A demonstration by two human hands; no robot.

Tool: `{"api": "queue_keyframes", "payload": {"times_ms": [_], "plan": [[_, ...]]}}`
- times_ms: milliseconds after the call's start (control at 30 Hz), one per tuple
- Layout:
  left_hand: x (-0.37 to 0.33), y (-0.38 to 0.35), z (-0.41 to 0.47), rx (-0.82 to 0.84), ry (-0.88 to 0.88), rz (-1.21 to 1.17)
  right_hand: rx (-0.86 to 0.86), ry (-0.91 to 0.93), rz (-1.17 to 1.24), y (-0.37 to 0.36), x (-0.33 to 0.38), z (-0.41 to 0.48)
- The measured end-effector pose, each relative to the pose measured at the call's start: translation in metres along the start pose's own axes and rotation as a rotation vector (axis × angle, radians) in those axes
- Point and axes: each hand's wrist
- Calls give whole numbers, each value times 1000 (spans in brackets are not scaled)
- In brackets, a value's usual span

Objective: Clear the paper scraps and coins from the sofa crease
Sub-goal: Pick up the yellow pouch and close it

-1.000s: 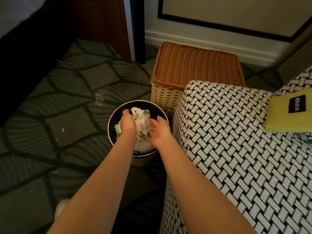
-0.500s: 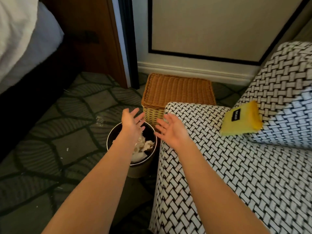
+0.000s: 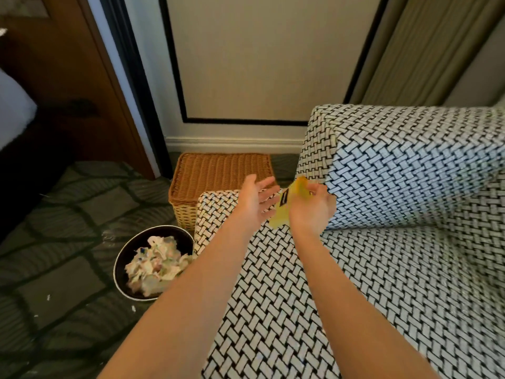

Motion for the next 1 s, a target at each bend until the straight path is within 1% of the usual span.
{"api": "queue_keyframes", "payload": {"times_ms": [100,200,267,300,400,500,567,633,700,767,933,1000], "plan": [[9,-13,4,9,27,64,110,-63,-135,6,-18,10],[18,-20,9,11,43,124,327,-77,-191,10,-28,16],[21,-24,10,11,45,179,459,-33,-222,10,-31,17],[22,-25,10,10,45,208,464,0,-227,10,-32,17],[14,-30,4,18,15,343,409,102,-279,17,-34,18],[6,-31,-1,11,-171,543,457,252,-293,30,-37,18],[9,-30,-5,19,-282,628,495,272,-276,44,-38,18],[19,-30,-10,-2,-315,664,483,275,-259,58,-40,20],[33,-29,-14,-12,-293,678,443,238,-225,69,-39,21],[42,-30,-20,-1,-288,697,405,151,-129,78,-40,24],[47,-28,-36,76,-358,1025,379,-45,-76,99,-45,29],[47,-29,-41,46,-411,1088,359,-41,-109,105,-46,28]]}}
Point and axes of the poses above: each hand's wrist, its own z-axis towards the middle knuckle, its own y-axis out of the back of the hand, x = y × z, and after that the axes turned 4 degrees about -y, right-handed
